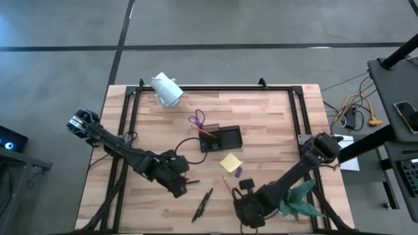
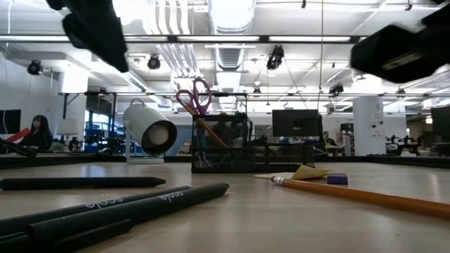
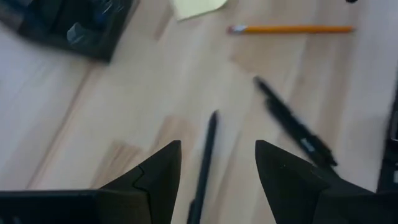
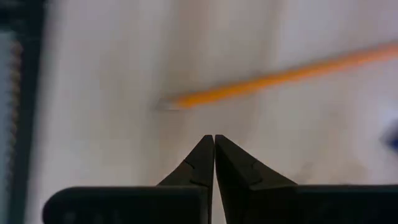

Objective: Pick and place office supplies into organizer
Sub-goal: Put the orange pencil into the black desk organizer

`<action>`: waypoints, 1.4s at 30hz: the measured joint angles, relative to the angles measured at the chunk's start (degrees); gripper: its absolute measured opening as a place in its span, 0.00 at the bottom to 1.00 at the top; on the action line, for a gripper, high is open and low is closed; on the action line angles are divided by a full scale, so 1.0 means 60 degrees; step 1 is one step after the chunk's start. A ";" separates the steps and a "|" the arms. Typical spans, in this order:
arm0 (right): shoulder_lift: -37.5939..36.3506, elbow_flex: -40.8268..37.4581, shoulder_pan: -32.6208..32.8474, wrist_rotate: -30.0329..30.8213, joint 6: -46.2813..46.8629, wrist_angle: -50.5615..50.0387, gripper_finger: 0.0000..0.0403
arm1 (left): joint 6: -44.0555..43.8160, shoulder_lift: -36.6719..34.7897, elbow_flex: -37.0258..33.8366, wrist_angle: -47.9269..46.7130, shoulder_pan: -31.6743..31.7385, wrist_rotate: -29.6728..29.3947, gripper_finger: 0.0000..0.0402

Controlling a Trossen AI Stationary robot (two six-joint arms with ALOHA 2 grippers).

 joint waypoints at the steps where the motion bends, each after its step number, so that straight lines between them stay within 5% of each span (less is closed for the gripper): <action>1: 0.0003 0.0000 0.0057 -0.0272 -0.0164 0.0221 0.02 | 0.0303 0.0006 -0.0013 0.0250 0.0026 0.0024 0.47; 5: 0.0223 -0.0004 0.0304 -0.1077 -0.0582 0.1169 0.02 | 0.1346 0.0006 -0.0056 0.1329 0.0257 0.0058 0.47; 24: 0.0514 -0.0011 0.0330 -0.0578 -0.0400 0.1842 0.02 | 0.1592 0.0013 -0.1310 0.4739 0.0548 0.0825 0.47; 42: 0.0703 -0.0142 0.0213 -0.0428 -0.0480 0.1866 0.02 | 0.1595 0.0778 -0.1323 0.5499 0.0674 0.1228 0.47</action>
